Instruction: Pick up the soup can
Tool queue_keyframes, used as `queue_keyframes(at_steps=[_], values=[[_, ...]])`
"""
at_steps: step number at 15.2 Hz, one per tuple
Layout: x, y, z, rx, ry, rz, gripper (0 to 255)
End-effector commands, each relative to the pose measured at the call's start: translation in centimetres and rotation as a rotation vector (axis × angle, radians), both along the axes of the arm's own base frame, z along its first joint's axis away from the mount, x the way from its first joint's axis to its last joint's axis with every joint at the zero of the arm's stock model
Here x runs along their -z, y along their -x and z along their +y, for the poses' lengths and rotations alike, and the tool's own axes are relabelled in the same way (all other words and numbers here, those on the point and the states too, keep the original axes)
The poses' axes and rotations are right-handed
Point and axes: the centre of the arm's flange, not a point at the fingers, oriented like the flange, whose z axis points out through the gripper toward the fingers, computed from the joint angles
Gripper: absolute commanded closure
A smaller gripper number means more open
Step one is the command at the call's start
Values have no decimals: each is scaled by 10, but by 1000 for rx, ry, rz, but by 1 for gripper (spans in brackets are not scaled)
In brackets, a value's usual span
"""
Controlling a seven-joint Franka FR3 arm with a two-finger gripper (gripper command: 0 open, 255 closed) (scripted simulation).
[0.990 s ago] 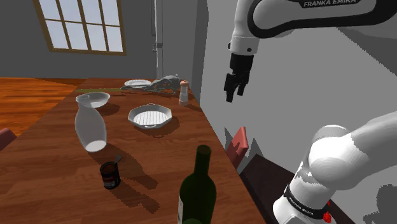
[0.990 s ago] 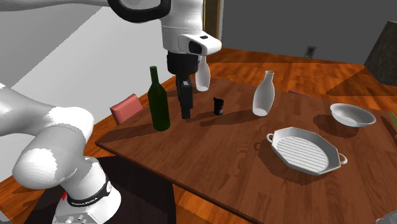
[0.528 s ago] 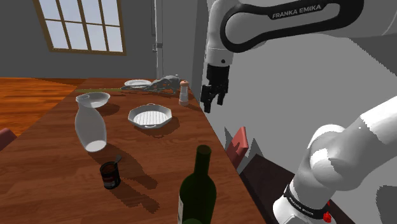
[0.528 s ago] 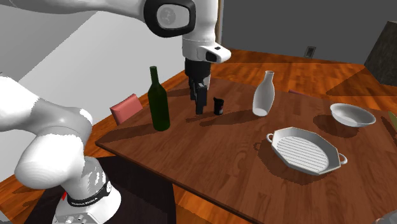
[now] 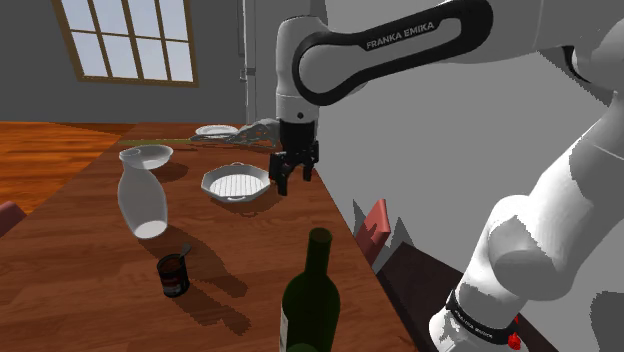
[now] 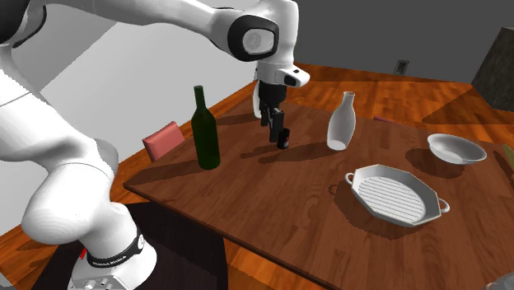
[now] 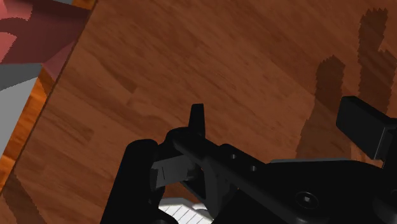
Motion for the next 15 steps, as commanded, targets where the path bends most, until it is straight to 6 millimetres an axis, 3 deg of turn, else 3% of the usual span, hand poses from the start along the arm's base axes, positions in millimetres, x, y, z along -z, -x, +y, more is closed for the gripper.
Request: queue_keyframes(at_steps=[1, 15], values=[[13, -12, 21, -6, -4, 3, 0], [87, -98, 166, -52, -24, 27, 0]])
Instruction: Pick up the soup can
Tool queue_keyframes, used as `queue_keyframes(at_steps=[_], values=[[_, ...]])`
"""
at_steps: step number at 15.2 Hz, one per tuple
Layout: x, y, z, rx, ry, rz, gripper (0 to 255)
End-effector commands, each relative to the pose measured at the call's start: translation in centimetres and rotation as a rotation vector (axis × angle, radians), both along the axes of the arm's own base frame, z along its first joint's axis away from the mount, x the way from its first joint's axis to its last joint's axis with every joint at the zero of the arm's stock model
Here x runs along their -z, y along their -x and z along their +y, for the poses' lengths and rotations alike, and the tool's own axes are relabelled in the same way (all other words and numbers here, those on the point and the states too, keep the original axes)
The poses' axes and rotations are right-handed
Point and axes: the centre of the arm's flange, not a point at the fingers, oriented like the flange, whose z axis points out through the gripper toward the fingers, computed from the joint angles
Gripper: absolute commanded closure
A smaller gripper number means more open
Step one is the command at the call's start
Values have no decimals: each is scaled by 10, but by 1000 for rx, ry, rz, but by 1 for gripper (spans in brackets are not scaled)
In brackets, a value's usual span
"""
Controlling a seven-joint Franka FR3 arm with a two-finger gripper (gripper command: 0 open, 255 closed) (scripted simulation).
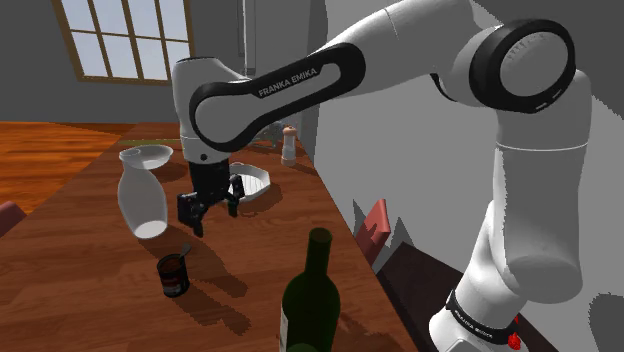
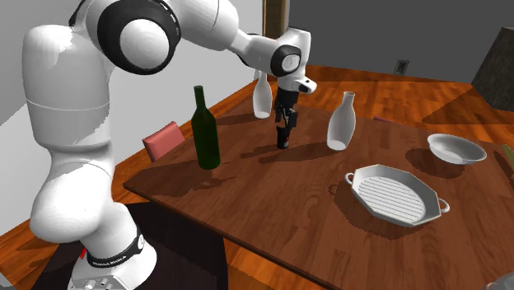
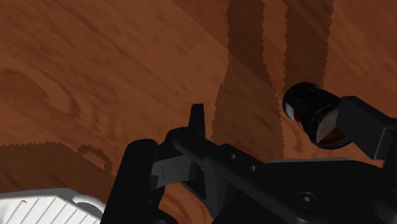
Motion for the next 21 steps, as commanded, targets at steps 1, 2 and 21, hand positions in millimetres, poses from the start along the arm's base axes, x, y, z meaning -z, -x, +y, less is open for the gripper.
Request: queue_keyframes(at_steps=[1, 2, 21], values=[[14, -13, 19, -5, -3, 4, 0], [20, -19, 30, -9, -5, 5, 0], [93, -55, 100, -30, -14, 17, 255]])
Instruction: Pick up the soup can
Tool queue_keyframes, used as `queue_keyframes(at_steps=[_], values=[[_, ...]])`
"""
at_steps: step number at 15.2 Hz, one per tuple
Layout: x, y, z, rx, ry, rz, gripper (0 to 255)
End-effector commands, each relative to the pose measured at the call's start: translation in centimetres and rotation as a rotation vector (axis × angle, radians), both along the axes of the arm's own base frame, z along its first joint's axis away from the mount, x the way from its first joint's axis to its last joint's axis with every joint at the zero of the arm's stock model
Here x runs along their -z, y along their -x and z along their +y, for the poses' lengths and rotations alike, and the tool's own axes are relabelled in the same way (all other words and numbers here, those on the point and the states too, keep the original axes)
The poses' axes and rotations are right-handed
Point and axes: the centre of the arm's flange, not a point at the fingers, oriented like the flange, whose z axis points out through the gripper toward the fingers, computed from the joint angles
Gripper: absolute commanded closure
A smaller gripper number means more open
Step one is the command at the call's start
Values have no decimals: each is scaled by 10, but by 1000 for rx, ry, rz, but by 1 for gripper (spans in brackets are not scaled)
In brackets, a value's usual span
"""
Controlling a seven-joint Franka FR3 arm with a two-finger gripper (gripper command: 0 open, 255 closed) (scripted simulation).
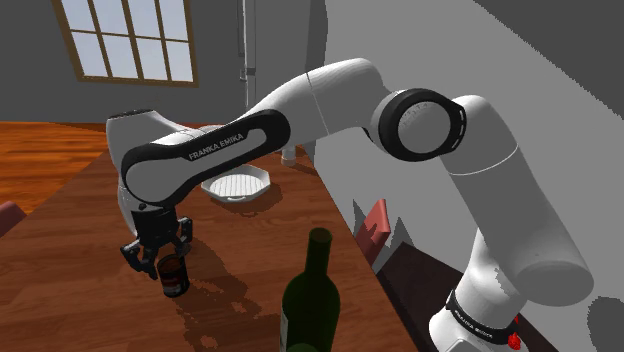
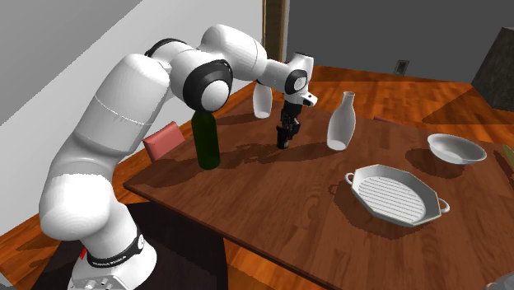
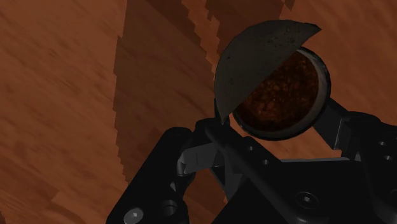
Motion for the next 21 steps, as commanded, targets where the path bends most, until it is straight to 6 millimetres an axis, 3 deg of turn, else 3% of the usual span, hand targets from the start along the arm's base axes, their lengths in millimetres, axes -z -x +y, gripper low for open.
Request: queue_keyframes(at_steps=[1, 7, 21], values=[[1, 0, 0, 0, 0, 1, 255], [2, 0, 0, 0, 0, 1, 255], [-72, 0, 0, 0, 0, 1, 255]])
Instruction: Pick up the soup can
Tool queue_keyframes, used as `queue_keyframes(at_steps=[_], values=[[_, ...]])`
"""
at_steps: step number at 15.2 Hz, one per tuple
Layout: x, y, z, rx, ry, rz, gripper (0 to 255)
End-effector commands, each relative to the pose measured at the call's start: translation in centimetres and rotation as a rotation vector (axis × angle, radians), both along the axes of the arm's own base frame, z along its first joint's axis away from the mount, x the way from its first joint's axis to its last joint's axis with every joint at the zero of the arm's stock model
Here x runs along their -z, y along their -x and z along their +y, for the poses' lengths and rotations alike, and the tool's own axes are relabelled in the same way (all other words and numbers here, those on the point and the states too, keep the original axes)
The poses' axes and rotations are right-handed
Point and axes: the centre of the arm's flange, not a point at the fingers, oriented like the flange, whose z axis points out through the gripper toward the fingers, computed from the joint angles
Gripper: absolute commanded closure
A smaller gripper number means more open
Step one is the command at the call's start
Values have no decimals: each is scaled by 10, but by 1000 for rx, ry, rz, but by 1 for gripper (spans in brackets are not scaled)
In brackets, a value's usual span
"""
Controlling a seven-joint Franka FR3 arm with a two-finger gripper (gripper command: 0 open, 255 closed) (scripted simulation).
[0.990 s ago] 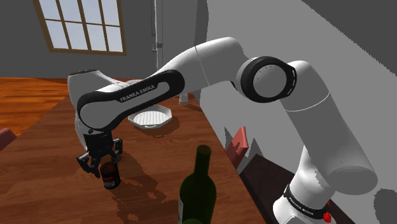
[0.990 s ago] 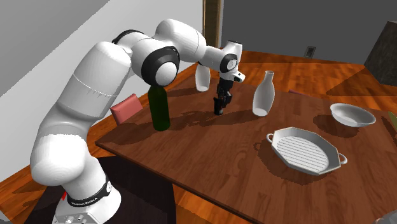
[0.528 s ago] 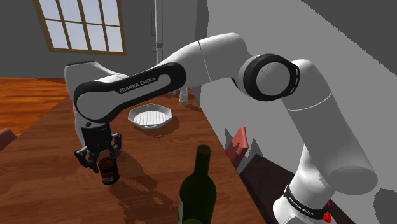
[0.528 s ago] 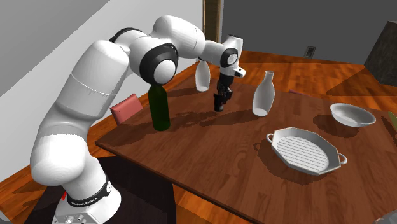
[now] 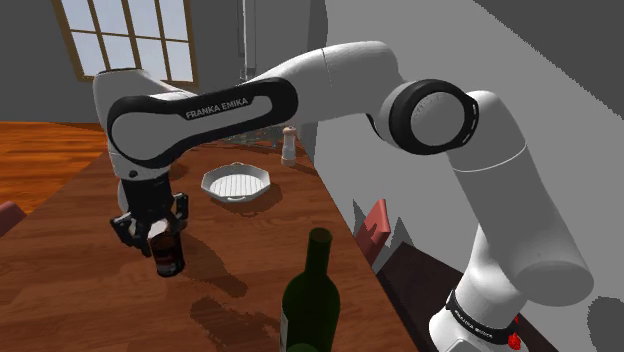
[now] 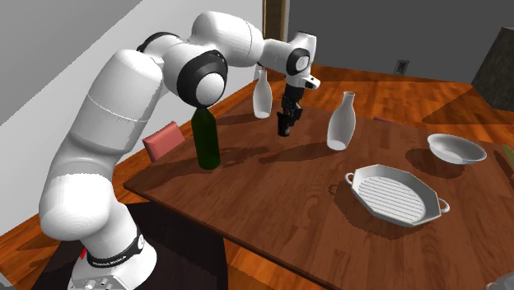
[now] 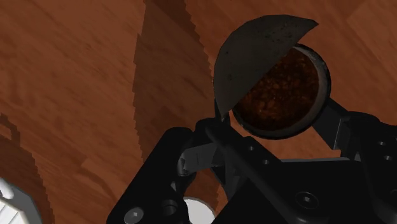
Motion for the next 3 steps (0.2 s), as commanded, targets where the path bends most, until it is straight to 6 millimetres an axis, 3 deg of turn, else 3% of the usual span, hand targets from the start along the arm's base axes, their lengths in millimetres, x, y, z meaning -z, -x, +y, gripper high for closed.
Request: queue_keyframes(at_steps=[1, 3], values=[[-10, 0, 0, 0, 0, 0, 255], [-11, 0, 0, 0, 0, 0, 255]])
